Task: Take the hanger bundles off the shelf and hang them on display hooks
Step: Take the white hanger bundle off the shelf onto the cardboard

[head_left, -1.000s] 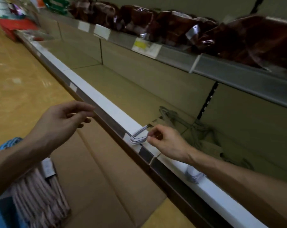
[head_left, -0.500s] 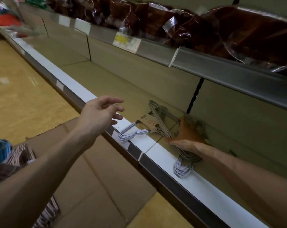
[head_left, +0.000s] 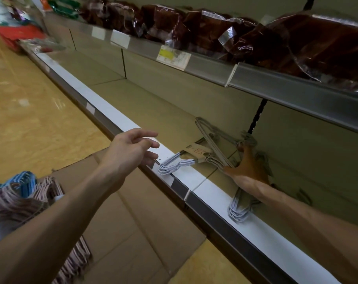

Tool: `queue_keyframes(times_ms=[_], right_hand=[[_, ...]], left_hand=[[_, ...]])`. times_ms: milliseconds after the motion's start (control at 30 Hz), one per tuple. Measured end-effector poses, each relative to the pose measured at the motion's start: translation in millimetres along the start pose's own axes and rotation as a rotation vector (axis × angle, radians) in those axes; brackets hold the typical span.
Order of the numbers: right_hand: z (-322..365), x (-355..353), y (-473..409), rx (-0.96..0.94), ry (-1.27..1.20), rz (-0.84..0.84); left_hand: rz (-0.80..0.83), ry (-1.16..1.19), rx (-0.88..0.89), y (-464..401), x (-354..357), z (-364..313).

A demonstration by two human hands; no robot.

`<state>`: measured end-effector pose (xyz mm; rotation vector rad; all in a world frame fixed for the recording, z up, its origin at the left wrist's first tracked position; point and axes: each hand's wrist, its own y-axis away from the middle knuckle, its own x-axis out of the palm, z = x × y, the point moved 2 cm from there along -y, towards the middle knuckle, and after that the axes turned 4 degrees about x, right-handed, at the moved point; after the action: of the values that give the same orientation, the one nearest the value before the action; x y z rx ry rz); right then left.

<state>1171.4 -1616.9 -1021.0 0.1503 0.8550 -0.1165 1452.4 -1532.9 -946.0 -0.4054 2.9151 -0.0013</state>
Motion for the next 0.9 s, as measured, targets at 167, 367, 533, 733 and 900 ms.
queue_keyframes(times_ms=[167,367,533,733,900], right_hand=[[20.3,-5.2,5.7,-0.06,-0.069,0.003],[29.3,5.2,18.0,-0.042,0.022,0.193],[55.1,19.4,42.2,-0.353,-0.062,0.104],[88.0,35.2,71.4,-0.526,-0.168,0.225],[107.3,46.8,94.1,-0.595,-0.194,0.282]], left_hand=[[-0.008,0.002,-0.033,0.8,-5.9,2.4],[-0.024,0.055,-0.073,2.1,-7.1,3.7],[-0.076,0.217,-0.191,1.2,-11.1,7.1],[-0.224,0.578,-0.242,-1.7,-33.0,7.8],[-0.359,0.801,-0.164,0.1,-54.7,3.8]])
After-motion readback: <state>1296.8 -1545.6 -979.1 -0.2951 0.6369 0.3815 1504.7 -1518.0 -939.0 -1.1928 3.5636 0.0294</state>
